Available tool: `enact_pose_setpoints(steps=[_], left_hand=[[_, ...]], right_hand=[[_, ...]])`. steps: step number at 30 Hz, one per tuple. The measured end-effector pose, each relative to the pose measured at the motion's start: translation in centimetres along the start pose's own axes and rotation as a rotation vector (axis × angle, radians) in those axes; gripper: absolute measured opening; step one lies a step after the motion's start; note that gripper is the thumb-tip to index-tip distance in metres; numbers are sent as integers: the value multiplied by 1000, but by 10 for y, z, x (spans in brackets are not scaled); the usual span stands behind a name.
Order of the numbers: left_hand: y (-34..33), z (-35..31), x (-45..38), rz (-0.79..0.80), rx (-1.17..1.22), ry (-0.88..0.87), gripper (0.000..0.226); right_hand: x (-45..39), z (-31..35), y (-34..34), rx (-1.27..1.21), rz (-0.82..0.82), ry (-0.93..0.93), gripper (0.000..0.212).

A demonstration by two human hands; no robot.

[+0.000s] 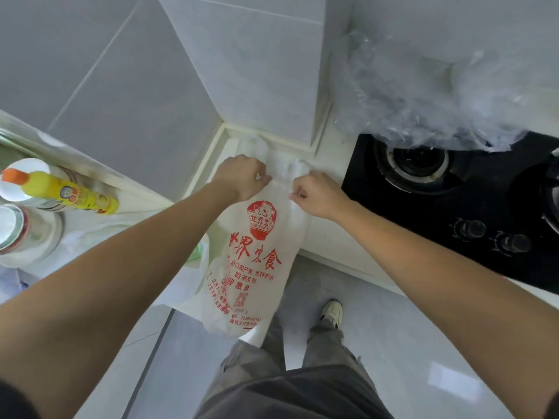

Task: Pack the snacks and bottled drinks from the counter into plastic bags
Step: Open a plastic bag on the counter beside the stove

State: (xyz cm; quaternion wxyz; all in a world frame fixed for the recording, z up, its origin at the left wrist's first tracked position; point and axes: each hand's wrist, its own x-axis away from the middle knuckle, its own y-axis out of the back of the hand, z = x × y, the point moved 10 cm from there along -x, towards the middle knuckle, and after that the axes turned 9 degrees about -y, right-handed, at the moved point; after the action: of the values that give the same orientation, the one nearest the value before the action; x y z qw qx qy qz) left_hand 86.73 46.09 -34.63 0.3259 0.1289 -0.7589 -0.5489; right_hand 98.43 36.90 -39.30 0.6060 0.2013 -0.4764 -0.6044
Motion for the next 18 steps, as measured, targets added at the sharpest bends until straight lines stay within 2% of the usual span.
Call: enact_pose_setpoints(steps=[5, 14, 18], left_hand=[[21, -17, 1, 22, -75, -6, 49], [54, -79, 21, 112, -319, -94, 28], [70, -103, 30, 66, -409, -157, 43]], right_hand=[[27, 5, 40, 126, 2, 135, 31], [100, 4, 88, 335, 29, 374, 14], [131, -14, 104, 403, 77, 363, 10]])
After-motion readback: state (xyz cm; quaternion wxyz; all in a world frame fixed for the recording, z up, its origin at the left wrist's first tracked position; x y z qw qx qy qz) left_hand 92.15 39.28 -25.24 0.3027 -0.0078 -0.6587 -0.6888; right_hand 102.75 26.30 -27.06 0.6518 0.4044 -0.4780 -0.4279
